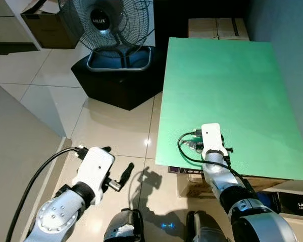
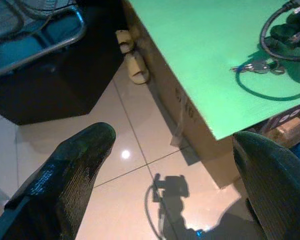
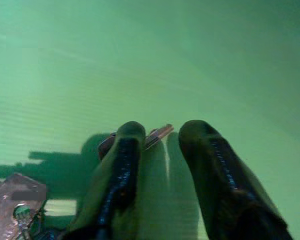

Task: Hang keys on a hook

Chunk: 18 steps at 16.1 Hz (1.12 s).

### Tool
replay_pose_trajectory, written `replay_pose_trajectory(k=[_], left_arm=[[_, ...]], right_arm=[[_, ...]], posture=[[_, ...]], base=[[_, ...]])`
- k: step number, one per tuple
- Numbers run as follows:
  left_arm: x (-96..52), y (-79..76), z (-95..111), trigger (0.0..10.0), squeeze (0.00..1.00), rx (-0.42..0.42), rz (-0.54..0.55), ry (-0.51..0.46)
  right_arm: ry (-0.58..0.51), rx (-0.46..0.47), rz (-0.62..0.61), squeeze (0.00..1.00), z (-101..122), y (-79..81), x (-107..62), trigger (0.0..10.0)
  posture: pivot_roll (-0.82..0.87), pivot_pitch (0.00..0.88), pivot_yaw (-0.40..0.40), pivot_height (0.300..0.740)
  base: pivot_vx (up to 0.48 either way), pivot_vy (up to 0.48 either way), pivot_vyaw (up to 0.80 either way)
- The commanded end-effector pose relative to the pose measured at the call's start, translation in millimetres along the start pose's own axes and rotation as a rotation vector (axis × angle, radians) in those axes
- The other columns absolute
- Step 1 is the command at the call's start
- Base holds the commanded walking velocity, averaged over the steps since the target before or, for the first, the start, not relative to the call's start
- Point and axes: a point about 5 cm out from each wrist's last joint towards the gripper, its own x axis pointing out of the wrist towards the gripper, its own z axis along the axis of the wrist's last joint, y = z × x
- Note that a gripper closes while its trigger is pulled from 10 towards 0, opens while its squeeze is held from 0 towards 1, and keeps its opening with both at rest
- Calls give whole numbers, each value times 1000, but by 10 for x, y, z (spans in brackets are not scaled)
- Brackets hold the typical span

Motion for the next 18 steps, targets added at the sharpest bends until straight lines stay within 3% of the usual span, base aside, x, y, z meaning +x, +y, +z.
replay_pose_trajectory(k=[1, 4, 5, 6, 13, 15, 18], left_arm=[[-50, 16, -2, 10000, 0, 8, 0, 7], [-80, 9, -13, 10000, 0, 13, 1, 13], [-80, 8, -15, 10000, 0, 13, 1, 15], [-82, 8, -16, 10000, 0, 13, 1, 15], [-106, 15, -42, 10000, 0, 16, -2, 23], [-112, 9, -44, 10000, 0, 16, -4, 22], [-117, -3, -49, 10000, 0, 15, -10, 23]], right_arm=[[14, 16, 3, 1000, -13, 34, -11, 10000], [43, 1, -7, 1000, -58, 28, -12, 10000], [55, -7, -11, 937, -76, 22, -11, 10000], [65, 4, 6, 0, -91, 35, -16, 10000], [104, 17, 30, 0, -200, 78, -63, 10000], [93, 22, 58, 0, -221, 94, -81, 0], [77, 49, 99, 0, -279, 111, -119, 0]], posture=[[76, 215, 109, 713], [89, 215, 113, 713], [92, 216, 115, 713], [96, 215, 116, 713], [102, 221, 124, 713], [102, 221, 124, 713], [102, 229, 130, 713]], base=[[0, 0, 0], [0, 0, 0], [0, 0, 0], [0, 0, 0], [0, 0, 0], [0, 0, 0], [0, 0, 0]])
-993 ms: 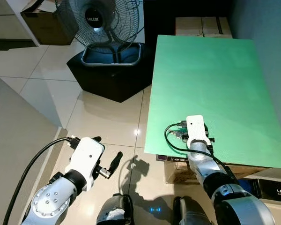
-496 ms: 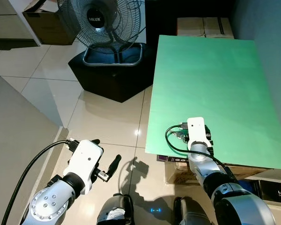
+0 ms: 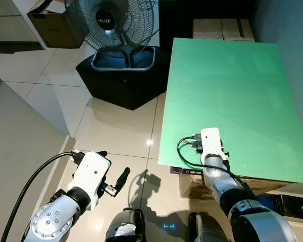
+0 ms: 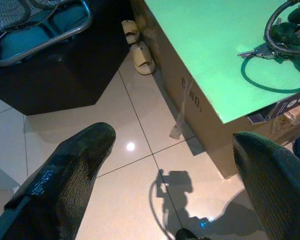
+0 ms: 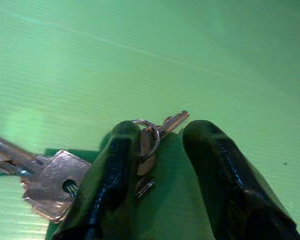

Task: Hang keys on a hook

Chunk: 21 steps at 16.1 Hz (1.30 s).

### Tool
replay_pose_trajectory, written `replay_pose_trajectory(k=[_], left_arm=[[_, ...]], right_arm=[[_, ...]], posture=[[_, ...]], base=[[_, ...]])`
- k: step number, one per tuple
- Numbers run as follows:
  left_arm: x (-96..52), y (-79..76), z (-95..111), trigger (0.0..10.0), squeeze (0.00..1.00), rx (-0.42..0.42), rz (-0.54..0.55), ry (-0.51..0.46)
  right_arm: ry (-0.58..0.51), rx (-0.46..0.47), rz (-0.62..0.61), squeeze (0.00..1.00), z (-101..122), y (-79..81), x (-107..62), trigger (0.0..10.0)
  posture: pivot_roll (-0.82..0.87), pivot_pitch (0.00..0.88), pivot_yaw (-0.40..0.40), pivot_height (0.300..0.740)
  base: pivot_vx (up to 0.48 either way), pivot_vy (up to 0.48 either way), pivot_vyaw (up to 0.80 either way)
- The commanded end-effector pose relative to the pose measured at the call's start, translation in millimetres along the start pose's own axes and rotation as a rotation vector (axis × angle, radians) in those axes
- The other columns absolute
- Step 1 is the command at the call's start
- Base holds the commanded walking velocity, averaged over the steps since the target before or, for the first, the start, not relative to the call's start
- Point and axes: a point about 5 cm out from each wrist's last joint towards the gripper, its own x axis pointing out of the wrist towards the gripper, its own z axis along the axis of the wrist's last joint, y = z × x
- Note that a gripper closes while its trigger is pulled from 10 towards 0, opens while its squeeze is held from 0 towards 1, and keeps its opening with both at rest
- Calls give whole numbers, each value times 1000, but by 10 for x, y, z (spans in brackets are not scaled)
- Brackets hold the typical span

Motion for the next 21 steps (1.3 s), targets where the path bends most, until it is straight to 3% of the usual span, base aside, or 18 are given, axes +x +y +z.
replay_pose_trajectory(k=[1, 6, 9, 15, 19, 20, 21], left_arm=[[-45, -2, 21, 10000, 0, 8, -8, -8], [-54, 8, 31, 10000, 0, 12, -13, -7], [-25, 11, 59, 10000, 0, 10, -14, -14], [33, -10, 86, 10000, 0, 4, -21, -27], [102, -17, 106, 10000, 0, 2, -26, -42], [102, -13, 110, 10000, 0, 3, -27, -43], [96, -10, 109, 10000, 0, 4, -28, -42]], right_arm=[[71, 3, 23, 0, -196, 44, -77, 0], [36, 2, -1, 0, -177, 32, -84, 0], [-86, -40, -54, 0, 8, 14, -61, 0], [-232, -47, -94, 0, 251, -41, -56, 0], [-234, -40, -101, 0, 323, -106, -13, 0], [-192, -36, -118, 0, 280, -120, -4, 3725], [-161, -22, -118, 1000, 222, -114, -12, 10000]], posture=[[101, 229, 130, 713], [98, 234, 135, 713], [83, 230, 132, 713], [63, 223, 129, 713], [39, 203, 125, 713], [42, 208, 126, 713], [45, 210, 128, 713]], base=[[0, 0, 0], [0, 0, 0], [0, 0, 0], [0, 0, 0], [0, 0, 0], [0, 0, 0], [0, 0, 0]])
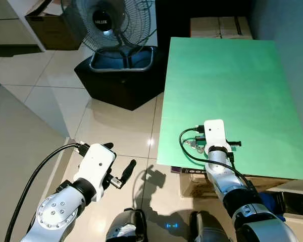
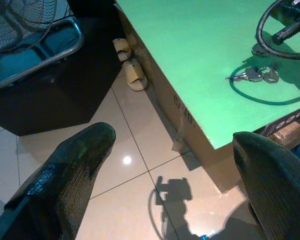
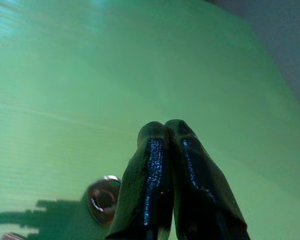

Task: Hang keys on a hook

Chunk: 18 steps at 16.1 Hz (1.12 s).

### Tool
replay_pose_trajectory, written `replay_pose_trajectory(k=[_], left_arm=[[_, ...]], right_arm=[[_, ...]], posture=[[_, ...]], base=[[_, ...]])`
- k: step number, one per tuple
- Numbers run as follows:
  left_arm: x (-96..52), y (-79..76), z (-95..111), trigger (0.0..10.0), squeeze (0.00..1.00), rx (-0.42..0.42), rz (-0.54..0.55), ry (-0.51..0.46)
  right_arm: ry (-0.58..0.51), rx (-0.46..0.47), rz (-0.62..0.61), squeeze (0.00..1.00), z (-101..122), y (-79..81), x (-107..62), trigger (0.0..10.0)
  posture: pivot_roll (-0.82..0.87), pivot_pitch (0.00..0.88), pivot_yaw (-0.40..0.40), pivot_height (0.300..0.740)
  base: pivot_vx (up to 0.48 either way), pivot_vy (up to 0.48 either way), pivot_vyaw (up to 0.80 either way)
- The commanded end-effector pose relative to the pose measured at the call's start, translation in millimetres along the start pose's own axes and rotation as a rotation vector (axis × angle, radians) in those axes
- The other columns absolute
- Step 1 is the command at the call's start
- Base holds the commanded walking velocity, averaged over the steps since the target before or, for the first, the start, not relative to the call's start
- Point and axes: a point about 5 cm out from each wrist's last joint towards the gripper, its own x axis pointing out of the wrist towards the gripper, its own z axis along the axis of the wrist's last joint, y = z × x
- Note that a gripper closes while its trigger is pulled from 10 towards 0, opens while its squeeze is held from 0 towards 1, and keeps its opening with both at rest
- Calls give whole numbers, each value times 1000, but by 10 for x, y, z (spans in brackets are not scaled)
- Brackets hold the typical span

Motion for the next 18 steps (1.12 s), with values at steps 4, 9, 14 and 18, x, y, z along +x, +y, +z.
replay_pose_trajectory(k=[4, 9, 14, 18], left_arm=[[-45, -17, -53, 10000, 0, -2, -5, 29], [-97, -4, -62, 10000, 0, 0, 3, 39], [-106, -24, -72, 10000, 0, -4, 0, 44], [-123, -15, -66, 10000, 0, -2, 0, 48]], right_arm=[[103, 5, 32, 1000, -188, 58, -64, 10000], [148, -11, 31, 1000, -219, 22, -22, 10000], [171, -48, 43, 0, -238, 17, -3, 10000], [201, -63, 51, 0, -298, 10, -21, 10000]], posture=[[57, 219, 133, 713], [77, 228, 136, 713], [79, 238, 136, 713], [85, 243, 140, 713]], base=[[0, 0, 0], [0, 0, 0], [0, 0, 0], [0, 0, 0]])
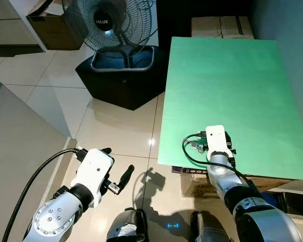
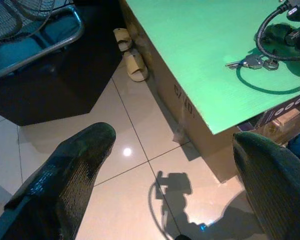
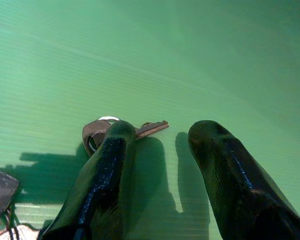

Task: Hang keys on a hook

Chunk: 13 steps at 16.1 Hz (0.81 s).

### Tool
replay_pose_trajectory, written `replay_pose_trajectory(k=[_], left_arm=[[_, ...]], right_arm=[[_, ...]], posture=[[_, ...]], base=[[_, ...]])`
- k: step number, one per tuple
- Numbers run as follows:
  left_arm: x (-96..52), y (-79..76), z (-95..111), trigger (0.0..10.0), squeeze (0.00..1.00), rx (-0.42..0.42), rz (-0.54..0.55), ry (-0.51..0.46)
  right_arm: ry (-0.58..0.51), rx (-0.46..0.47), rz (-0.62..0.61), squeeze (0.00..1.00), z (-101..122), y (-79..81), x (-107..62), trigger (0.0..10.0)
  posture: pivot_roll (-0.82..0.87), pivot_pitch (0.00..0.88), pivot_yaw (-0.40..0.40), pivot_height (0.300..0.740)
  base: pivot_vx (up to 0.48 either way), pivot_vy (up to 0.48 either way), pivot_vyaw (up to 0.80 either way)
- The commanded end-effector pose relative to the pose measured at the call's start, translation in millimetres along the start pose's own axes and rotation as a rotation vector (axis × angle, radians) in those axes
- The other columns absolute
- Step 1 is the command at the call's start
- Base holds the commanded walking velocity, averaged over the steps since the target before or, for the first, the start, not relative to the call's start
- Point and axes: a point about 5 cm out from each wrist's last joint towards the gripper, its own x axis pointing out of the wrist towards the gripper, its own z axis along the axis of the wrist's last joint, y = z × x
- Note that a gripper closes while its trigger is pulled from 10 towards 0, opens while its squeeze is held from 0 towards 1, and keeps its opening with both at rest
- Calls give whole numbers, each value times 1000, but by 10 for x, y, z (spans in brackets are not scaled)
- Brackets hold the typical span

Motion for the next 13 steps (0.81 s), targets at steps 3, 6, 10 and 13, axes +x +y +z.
replay_pose_trajectory(k=[3, 6, 10, 13], left_arm=[[-52, 5, 1, 10000, 0, 5, 0, 16], [-62, -1, 2, 10000, 0, 5, -3, 22], [-70, -6, -1, 10000, 0, 4, -3, 26], [-81, -17, -8, 10000, 0, 2, -3, 28]], right_arm=[[63, -18, 32, 0, -117, 48, -40, 10000], [103, -9, 40, 0, -201, 56, -69, 10000], [105, 3, 47, 0, -218, 56, -77, 0], [105, 8, 50, 0, -225, 64, -84, 0]], posture=[[91, 252, 143, 713], [95, 260, 146, 713], [98, 265, 144, 713], [97, 266, 143, 713]], base=[[0, 0, 0], [0, 0, 0], [0, 0, 0], [0, 0, 0]])
